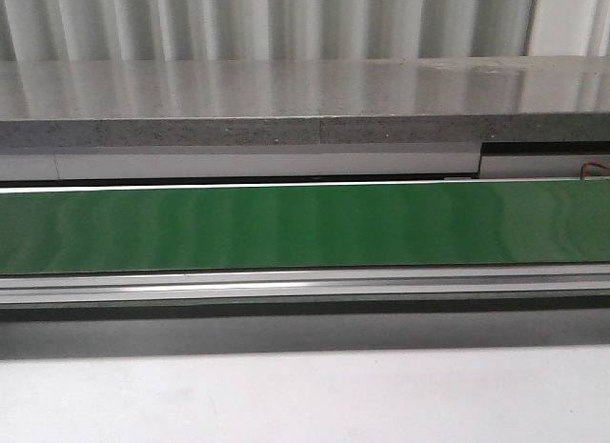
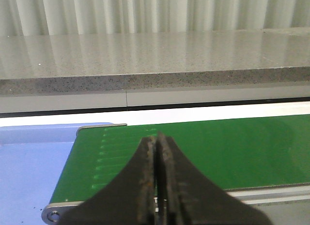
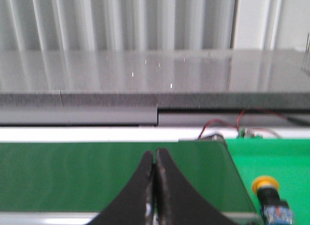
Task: Move button from right to left
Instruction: 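Move the right gripper toward the yellow button in the green tray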
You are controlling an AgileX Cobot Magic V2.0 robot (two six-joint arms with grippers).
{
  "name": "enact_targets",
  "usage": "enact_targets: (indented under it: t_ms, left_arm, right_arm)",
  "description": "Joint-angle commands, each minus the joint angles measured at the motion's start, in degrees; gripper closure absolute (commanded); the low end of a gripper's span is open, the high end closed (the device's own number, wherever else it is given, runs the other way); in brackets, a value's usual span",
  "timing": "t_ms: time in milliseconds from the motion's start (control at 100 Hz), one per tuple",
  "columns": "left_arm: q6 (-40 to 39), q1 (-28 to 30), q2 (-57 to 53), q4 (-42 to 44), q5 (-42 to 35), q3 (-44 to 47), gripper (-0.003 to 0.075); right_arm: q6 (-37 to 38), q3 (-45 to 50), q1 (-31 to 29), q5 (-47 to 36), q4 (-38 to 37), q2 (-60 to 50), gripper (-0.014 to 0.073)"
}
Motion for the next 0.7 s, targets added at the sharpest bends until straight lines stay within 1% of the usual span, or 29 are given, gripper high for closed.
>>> enact_targets:
  t_ms: [0, 90, 140, 300, 520, 620, 690]
  left_arm:
    - [-0.5, -0.3, -1.9, -0.4, -5.0, 1.5, 0.0740]
    - [-0.5, -0.3, -1.9, -0.4, -5.0, 1.5, 0.0740]
    - [-0.5, -0.3, -1.9, -0.4, -5.0, 1.5, 0.0740]
    - [-0.5, -0.3, -1.9, -0.4, -5.0, 1.5, 0.0740]
    - [-0.5, -0.3, -1.9, -0.4, -5.0, 1.5, 0.0740]
    - [-0.5, -0.3, -1.9, -0.4, -5.0, 1.5, 0.0740]
    - [-0.5, -0.3, -1.9, -0.4, -5.0, 1.5, 0.0740]
  right_arm:
    - [-0.1, -1.2, -0.3, -8.1, -0.2, -0.6, 0.0662]
    - [-0.1, -3.3, -0.3, -5.8, -0.2, -0.5, 0.0662]
    - [-0.1, -5.9, -0.3, -2.0, -0.2, -0.3, 0.0662]
    - [-0.1, -16.7, -0.3, 14.2, -0.7, 3.2, 0.0662]
    - [-0.1, -34.8, -0.3, 33.5, -0.9, 16.5, 0.0662]
    - [-0.1, -40.0, -0.3, 40.3, 0.0, 22.6, 0.0662]
    - [-0.1, -42.7, -0.3, 43.2, 1.7, 25.9, 0.0662]
